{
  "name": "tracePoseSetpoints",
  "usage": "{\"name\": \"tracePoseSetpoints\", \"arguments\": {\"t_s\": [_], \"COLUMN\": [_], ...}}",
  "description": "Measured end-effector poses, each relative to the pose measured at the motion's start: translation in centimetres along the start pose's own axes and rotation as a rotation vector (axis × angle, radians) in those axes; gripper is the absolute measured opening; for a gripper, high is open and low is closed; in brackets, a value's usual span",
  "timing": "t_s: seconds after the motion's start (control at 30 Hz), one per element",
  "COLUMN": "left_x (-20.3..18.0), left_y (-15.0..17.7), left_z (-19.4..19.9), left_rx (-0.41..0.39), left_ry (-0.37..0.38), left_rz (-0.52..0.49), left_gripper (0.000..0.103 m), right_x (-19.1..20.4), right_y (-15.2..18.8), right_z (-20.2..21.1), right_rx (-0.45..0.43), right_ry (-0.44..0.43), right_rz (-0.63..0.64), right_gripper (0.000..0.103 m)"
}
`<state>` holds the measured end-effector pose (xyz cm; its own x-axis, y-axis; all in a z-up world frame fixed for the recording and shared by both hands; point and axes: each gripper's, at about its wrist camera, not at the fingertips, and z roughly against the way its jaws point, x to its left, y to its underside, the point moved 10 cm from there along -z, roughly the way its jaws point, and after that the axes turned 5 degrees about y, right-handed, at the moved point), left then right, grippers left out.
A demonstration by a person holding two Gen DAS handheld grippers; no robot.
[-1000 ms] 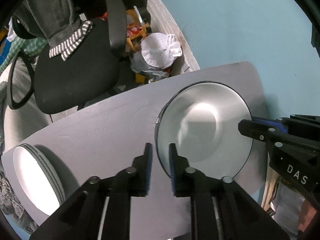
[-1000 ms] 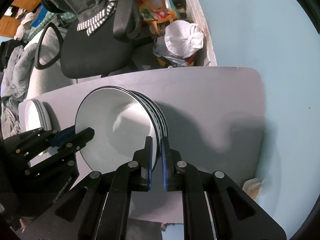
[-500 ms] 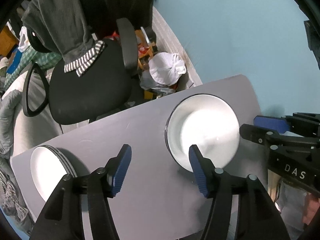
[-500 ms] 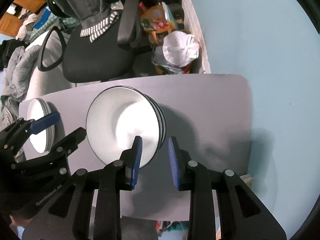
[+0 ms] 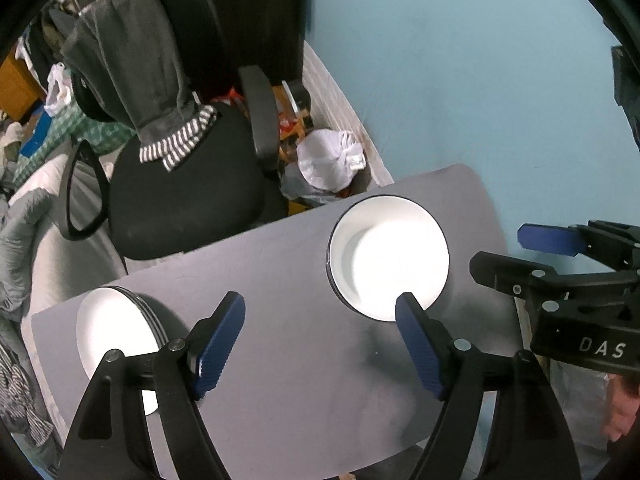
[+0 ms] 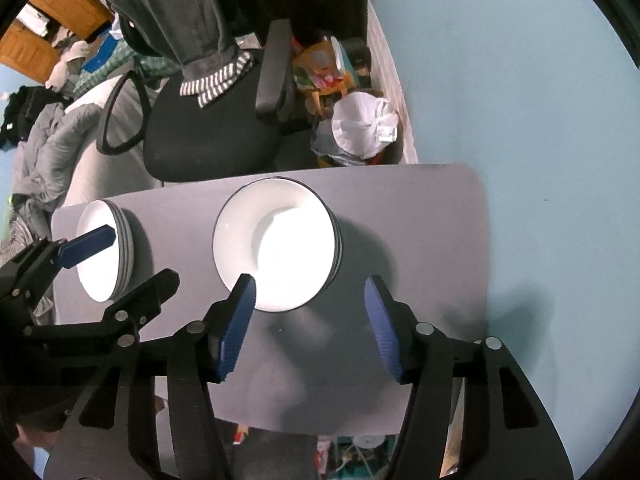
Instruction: Organize plates and bowls
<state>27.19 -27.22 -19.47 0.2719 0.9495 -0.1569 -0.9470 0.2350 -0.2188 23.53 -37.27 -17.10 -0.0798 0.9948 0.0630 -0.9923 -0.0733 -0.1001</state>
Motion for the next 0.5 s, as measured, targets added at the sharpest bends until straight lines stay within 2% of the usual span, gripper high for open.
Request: {"name": "tracePoseSetpoints", "arguments": {"t_s": [0.07,0.5], "left_x": [0.0,1.3], "left_y": [0.0,0.8], "left_z": [0.7,1.0], "left_rx": [-0.027,-0.039], "left_ry": [-0.016,-0.032], "left_rz": [-0.004,-0.020], "left_gripper": [0.081,0.082], "right_x": [0.0,-1.1], "right_y": [0.0,0.6], "right_z": [0.5,0.9], "right_rx": [-0.016,-0.035], "right_ry": [-0.004,-0.003], "right_rz": [-0.004,-0.009], "right_gripper": [0.068,0.068]}}
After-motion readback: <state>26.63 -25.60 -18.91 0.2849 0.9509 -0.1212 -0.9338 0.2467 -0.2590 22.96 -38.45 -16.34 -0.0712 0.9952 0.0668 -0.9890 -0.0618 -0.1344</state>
